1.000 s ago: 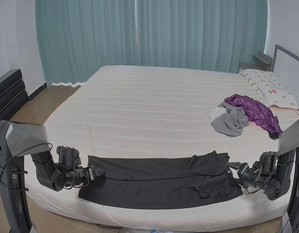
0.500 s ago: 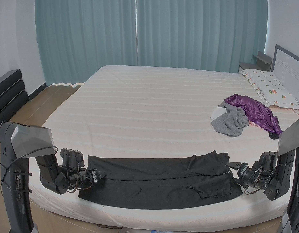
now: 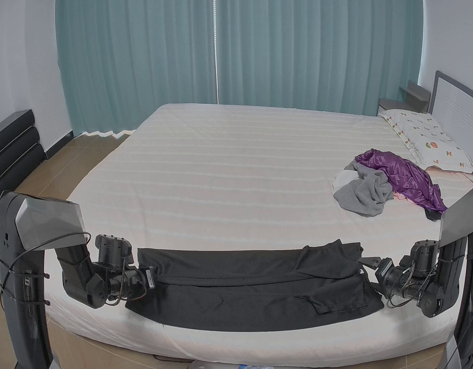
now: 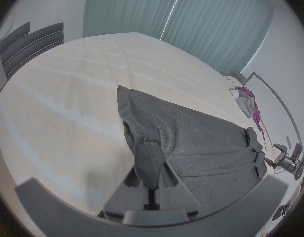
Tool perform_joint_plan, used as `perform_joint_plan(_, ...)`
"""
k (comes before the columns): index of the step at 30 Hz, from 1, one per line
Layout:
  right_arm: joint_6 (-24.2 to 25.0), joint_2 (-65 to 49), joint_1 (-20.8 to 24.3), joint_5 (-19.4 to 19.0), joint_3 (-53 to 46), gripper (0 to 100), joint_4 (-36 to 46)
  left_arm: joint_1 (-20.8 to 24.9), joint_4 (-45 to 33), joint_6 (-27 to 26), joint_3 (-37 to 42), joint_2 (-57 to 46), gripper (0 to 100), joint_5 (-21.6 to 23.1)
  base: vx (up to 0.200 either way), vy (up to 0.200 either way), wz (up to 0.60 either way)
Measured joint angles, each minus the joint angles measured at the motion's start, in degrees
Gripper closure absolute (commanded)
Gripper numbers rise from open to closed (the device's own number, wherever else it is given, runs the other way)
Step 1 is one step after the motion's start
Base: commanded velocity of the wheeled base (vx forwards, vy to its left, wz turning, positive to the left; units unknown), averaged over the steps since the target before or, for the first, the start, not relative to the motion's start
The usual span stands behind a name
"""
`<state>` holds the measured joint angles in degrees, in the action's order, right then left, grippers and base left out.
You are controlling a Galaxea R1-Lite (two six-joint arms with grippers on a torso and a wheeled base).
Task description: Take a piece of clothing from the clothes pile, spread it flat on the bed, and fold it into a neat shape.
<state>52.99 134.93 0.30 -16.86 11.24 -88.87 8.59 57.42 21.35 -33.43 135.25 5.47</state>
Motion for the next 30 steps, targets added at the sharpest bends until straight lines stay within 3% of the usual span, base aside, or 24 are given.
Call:
perform_joint_plan(9, 0.05, 0.00, -0.28, -0.07, 0.09, 0, -0.04, -0.05, 0.09, 3.72, -0.11, -1.21, 100, 0.07, 0.000, 0.000, 0.00)
perform_joint_plan(19, 0.18, -0.02, -0.38, -0.09, 0.17, 0, -0.04, 0.13, 0.11, 4.07, -0.17, -1.38, 100, 0.07, 0.000, 0.000, 0.00)
perform_joint_plan(25, 0.27, -0.09, -0.49, -0.16, 0.17, 0, -0.09, 0.17, 0.15, 4.13, -0.41, -1.38, 100, 0.07, -0.200, 0.000, 0.00)
perform_joint_plan(30, 0.35, -0.11, -0.49, -0.16, 0.16, 0, -0.11, 0.11, 0.15, 4.62, -0.88, -1.29, 100, 0.07, 0.000, 0.000, 0.00)
